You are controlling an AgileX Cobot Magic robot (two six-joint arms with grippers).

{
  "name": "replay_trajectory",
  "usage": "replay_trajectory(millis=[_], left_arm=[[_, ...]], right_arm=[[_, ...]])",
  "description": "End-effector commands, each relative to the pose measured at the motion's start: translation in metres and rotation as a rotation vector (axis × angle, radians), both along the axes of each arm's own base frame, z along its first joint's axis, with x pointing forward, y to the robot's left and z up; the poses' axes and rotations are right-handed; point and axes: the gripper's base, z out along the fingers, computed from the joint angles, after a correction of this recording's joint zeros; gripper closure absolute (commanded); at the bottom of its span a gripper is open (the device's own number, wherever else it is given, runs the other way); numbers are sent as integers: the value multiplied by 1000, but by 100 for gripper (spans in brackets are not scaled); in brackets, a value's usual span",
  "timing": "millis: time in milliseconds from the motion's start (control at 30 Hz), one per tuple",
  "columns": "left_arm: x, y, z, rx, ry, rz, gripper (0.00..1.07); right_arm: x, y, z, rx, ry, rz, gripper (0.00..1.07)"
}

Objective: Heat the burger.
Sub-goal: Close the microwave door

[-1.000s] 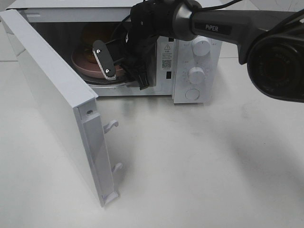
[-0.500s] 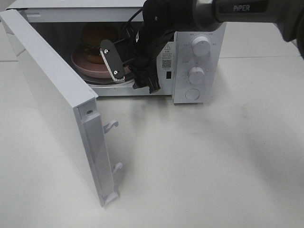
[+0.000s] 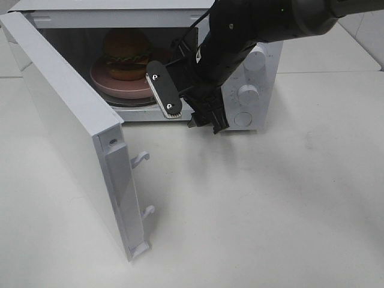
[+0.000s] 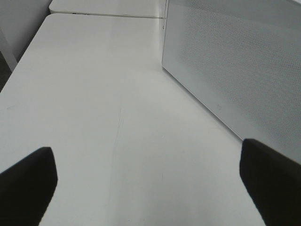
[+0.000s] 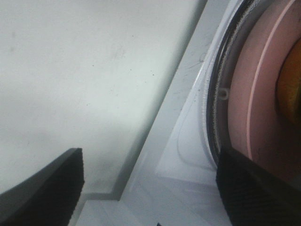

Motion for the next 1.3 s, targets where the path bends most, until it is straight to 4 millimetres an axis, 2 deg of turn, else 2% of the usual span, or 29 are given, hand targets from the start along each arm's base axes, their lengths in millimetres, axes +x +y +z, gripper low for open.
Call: replay_trajectory(millis=[33, 300, 733, 900, 967, 1067, 1133, 1300], left_arm=[[-2, -1, 0, -3, -18, -3, 9], [-2, -1, 0, -3, -18, -3, 9], [-2, -1, 0, -3, -18, -3, 9], [-2, -1, 0, -3, -18, -3, 9], [-2, -1, 0, -3, -18, -3, 9], [-2, -1, 0, -3, -18, -3, 9], [-2, -1, 0, -3, -18, -3, 9], [-2, -1, 0, -3, -18, -3, 9]], right_arm=[[-9, -5, 7, 2, -4, 4, 32], [-43, -28, 29, 62, 16, -92, 32], [-89, -59, 42, 160, 90, -293, 32], [-107, -72, 50, 261, 142, -464, 32], [-119, -80, 53, 326, 186, -588, 32], [-127, -85, 55, 351, 226, -670, 32], [-139, -93, 56, 386, 287, -805, 32], [-154, -105, 60, 380, 345, -944, 32]])
